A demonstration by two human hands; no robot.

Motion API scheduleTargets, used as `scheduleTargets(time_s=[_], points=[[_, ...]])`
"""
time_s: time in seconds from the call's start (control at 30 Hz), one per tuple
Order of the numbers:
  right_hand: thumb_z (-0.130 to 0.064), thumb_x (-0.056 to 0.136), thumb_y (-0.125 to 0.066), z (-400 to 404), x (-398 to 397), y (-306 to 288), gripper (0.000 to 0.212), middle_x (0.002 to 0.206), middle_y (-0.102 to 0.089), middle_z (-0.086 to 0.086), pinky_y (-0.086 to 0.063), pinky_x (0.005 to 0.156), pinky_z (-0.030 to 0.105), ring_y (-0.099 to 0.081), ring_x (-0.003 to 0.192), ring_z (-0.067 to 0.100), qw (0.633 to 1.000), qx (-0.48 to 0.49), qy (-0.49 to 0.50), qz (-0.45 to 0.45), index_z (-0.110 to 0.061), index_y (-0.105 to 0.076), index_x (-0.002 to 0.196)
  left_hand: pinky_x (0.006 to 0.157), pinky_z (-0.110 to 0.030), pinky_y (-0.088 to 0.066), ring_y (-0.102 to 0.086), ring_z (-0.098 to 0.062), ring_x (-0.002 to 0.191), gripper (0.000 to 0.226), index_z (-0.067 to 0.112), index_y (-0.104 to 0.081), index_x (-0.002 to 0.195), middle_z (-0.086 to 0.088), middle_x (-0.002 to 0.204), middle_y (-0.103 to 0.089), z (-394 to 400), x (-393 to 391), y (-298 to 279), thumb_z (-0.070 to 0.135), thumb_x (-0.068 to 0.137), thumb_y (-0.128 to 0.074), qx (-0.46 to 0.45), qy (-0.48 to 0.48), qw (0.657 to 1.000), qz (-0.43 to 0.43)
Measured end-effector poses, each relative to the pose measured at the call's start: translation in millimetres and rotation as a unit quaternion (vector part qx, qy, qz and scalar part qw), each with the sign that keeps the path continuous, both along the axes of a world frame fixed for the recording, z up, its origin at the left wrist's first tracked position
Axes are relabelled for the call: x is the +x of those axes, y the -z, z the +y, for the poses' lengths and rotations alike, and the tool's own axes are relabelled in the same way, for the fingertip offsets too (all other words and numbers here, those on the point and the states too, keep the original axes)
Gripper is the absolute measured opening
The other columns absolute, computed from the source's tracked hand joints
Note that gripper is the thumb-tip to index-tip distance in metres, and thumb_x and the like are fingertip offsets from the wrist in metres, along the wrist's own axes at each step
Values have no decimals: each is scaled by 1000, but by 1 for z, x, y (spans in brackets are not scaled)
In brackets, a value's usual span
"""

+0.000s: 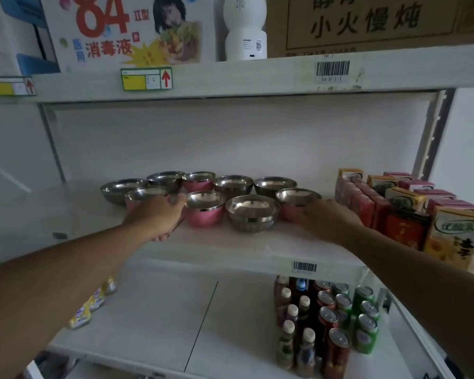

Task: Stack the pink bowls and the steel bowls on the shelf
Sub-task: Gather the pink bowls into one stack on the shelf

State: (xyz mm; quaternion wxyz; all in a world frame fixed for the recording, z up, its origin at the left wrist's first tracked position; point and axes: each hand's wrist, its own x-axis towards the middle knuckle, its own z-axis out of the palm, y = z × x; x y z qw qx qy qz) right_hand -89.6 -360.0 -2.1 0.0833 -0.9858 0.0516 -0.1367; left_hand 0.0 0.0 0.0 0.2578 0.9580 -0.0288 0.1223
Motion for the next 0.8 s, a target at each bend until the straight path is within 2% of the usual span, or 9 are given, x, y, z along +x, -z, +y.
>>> scheduleTargets(time_s=[0.07, 0.13, 0.27, 0.37, 0.43, 0.5, 0.57, 0.67, 0.8], points=[[-63, 105, -39, -10, 2, -2, 43, 86, -74, -2, -64, 65, 38, -73, 74, 17, 999, 9, 28, -15, -31, -69, 105, 45, -28, -56, -76, -27, 48, 80, 13, -75, 84, -7, 55, -75, 1, 9, 2, 75, 100, -28, -57, 2, 998, 38], [-49, 109, -37, -18, 2, -7, 44, 85, -73, 2, -63, 63, 38, -72, 73, 20, 997, -17, 75, -7, -21, -70, 104, 50, -30, -61, -77, -29, 49, 90, 7, -76, 81, -8, 55, -75, -2, 18, 4, 80, 96, -25, -39, 8, 998, 53], [-51, 104, -41, -30, 16, -12, 52, 74, -73, 9, -65, 66, 41, -72, 64, 25, 985, 54, 153, -66, -14, -70, 81, 57, -28, -61, -75, -27, 45, 86, 16, -72, 74, -8, 52, -74, 0, 32, 4, 83, 93, -21, -17, 30, 999, 31], [-50, 102, -48, -33, 34, -9, 52, 66, -75, 10, -60, 44, 33, -72, 44, 20, 967, 156, 188, -72, 1, -61, 98, 54, -31, -64, -76, -25, 47, 79, 23, -71, 81, -6, 54, -75, 5, 38, 7, 84, 93, -21, -13, 32, 999, 42], [-47, 99, -52, -35, 48, -5, 51, 87, -77, 20, -67, 56, 45, -78, 58, 31, 946, 260, 187, -39, 2, -56, 109, 56, -37, -68, -77, -27, 48, 90, 15, -77, 84, -7, 55, -76, 7, 43, 9, 87, 90, -22, -24, 24, 998, 56], [-47, 94, -50, -38, 60, 0, 49, 83, -78, 21, -68, 68, 52, -79, 64, 35, 928, 316, 197, -9, 0, -62, 101, 51, -37, -66, -77, -27, 48, 94, 10, -78, 88, -8, 54, -75, 10, 49, 12, 88, 89, -26, -47, 20, 997, 61], [-44, 90, -47, -38, 70, 4, 45, 65, -77, 18, -65, 57, 40, -74, 53, 31, 920, 331, 211, 10, -2, -65, 89, 45, -35, -63, -77, -28, 48, 90, 11, -76, 89, -9, 54, -75, 11, 52, 15, 88, 87, -30, -76, 21, 995, 58], [-41, 91, -48, -39, 83, 11, 49, 59, -75, 15, -50, 41, 28, -65, 38, 24, 915, 334, 224, 23, 1, -74, 88, 44, -35, -61, -77, -30, 47, 91, 11, -73, 91, -11, 56, -76, 10, 54, 18, 92, 79, -33, -116, 23, 991, 70], [-49, 93, -54, -40, 90, 18, 52, 54, -72, 12, -42, 37, 22, -59, 33, 22, 902, 363, 233, 4, -2, -75, 91, 43, -33, -59, -75, -30, 46, 93, 8, -71, 91, -13, 57, -76, 5, 60, 23, 93, 79, -35, -142, 19, 985, 97]])
